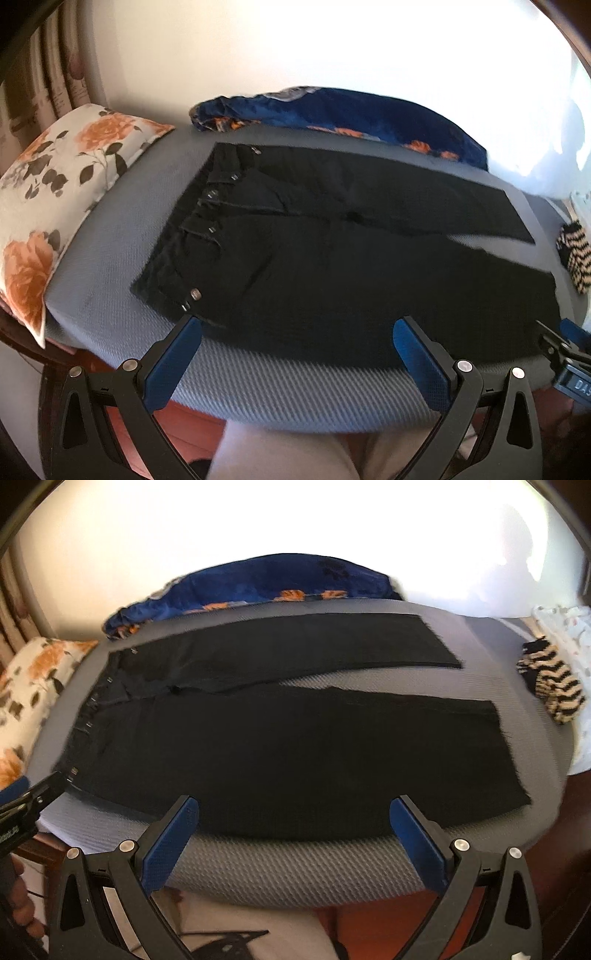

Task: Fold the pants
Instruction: 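Lower the left tool onto the jeans waistband and close it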

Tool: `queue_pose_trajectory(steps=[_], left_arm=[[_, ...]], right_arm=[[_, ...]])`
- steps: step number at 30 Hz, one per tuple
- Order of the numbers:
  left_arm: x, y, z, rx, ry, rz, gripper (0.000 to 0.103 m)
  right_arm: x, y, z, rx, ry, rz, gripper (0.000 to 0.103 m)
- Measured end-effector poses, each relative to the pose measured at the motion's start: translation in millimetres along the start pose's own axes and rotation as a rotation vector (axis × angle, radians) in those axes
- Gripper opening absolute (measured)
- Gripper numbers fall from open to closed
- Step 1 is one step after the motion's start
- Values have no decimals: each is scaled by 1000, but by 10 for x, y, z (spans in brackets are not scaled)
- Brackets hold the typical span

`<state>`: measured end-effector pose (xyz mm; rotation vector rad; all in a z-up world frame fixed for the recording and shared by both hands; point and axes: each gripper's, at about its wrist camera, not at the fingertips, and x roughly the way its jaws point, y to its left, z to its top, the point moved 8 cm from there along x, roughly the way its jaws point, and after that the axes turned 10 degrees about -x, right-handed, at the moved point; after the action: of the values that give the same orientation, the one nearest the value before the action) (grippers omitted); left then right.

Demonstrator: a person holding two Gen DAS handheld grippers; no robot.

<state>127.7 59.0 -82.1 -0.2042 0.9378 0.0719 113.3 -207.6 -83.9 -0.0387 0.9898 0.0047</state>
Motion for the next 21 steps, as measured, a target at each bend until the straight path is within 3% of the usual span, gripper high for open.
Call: queue_pose_trajectory(steps=[10, 15, 21], left_arm=[[410, 671, 815, -130, -4, -33, 100], [744, 1051, 1299, -183, -4, -30, 84], [1346, 1266, 1840, -210, 47, -154, 56]], right_arm=[[230, 361, 716, -95, -72, 203, 103], [470, 587, 1143, -101, -81, 301, 103], [875, 886, 1574, -182, -72, 292, 103]])
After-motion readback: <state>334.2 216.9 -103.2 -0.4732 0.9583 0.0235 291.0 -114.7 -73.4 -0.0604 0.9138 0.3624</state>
